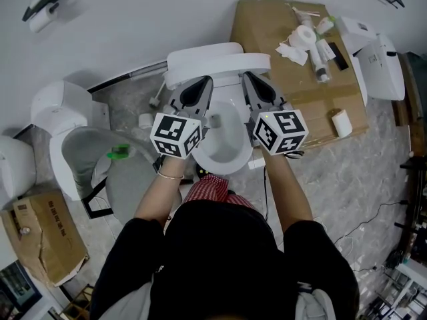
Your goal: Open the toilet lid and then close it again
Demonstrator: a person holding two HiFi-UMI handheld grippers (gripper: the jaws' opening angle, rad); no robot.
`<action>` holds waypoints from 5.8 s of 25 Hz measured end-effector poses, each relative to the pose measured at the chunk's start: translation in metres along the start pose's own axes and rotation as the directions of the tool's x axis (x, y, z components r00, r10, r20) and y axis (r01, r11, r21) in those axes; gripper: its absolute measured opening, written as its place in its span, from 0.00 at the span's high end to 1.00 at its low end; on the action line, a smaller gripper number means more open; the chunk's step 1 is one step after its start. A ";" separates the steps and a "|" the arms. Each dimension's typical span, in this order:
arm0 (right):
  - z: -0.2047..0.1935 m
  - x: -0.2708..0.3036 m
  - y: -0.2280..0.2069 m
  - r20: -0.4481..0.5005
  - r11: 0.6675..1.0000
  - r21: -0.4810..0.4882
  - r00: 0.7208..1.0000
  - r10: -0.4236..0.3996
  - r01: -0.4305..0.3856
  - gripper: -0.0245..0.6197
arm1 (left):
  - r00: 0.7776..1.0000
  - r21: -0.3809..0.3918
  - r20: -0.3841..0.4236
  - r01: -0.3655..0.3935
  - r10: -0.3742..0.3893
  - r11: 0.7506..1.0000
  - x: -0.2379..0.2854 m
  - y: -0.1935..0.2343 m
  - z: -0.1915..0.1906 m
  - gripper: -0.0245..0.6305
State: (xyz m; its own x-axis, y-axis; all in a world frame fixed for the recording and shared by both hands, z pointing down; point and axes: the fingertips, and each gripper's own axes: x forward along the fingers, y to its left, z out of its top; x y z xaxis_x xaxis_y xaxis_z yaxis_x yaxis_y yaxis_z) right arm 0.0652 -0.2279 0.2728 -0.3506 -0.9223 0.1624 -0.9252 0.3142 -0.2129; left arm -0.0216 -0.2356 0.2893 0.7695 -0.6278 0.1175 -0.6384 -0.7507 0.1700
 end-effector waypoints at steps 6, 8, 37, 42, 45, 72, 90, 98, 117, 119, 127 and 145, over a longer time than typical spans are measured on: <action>0.006 0.010 -0.003 0.015 1.000 0.001 1.000 -0.027 0.027 0.93 | 1.000 0.023 -0.001 0.029 -0.029 0.999 0.002 0.002 0.003 0.96; 0.009 0.013 -0.005 0.028 0.999 0.010 0.999 -0.038 0.038 0.93 | 0.999 0.024 0.007 0.033 -0.033 0.999 0.003 0.004 0.007 0.96; 0.028 0.044 -0.017 0.038 1.000 0.025 0.999 0.014 -0.015 0.93 | 0.992 0.040 -0.002 -0.125 0.125 0.991 0.014 0.039 0.018 0.96; 0.034 0.055 -0.020 0.039 0.999 0.021 0.999 0.036 -0.037 0.93 | 0.988 0.033 -0.003 -0.152 0.152 0.988 0.018 0.048 0.019 0.96; 0.038 0.061 -0.021 0.039 0.999 0.017 0.998 0.050 -0.051 0.93 | 0.988 0.033 -0.003 -0.156 0.157 0.987 0.022 0.051 0.020 0.96; 0.060 0.112 -0.037 0.045 0.995 0.004 0.994 0.095 -0.095 0.93 | 0.979 0.046 -0.030 -0.198 0.199 0.979 0.045 0.085 0.019 0.96; 0.072 0.150 -0.050 0.058 0.991 0.019 0.989 0.133 -0.134 0.93 | 0.976 0.068 -0.034 -0.214 0.217 0.974 0.061 0.099 0.020 0.96; 0.077 0.167 -0.056 0.065 0.988 0.037 0.987 0.146 -0.149 0.93 | 0.972 0.056 -0.044 -0.230 0.232 0.972 0.067 0.109 0.015 0.96; 0.081 0.195 -0.067 0.056 0.989 0.019 0.988 0.147 -0.149 0.93 | 0.960 0.043 -0.060 -0.272 0.274 0.961 0.066 0.122 0.009 0.96; 0.081 0.198 -0.068 0.054 0.989 0.019 0.988 0.147 -0.148 0.93 | 0.958 0.043 -0.061 -0.277 0.279 0.960 0.064 0.124 0.009 0.96; 0.082 0.208 -0.070 0.051 0.989 0.012 0.988 0.149 -0.150 0.93 | 0.954 0.045 -0.064 -0.292 0.294 0.955 0.058 0.128 0.007 0.96; 0.086 0.230 -0.076 0.040 0.988 0.005 0.987 0.154 -0.155 0.93 | 0.949 0.045 -0.055 -0.309 0.311 0.950 0.056 0.132 0.013 0.96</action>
State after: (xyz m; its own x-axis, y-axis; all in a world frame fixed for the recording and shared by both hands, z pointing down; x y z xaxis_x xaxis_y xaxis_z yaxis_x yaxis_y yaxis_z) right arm 0.0677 -0.4831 0.2435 -0.4830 -0.8711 0.0888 -0.8591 0.4519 -0.2402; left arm -0.0633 -0.3724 0.3059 0.5326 -0.8178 0.2182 -0.8450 -0.5287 0.0807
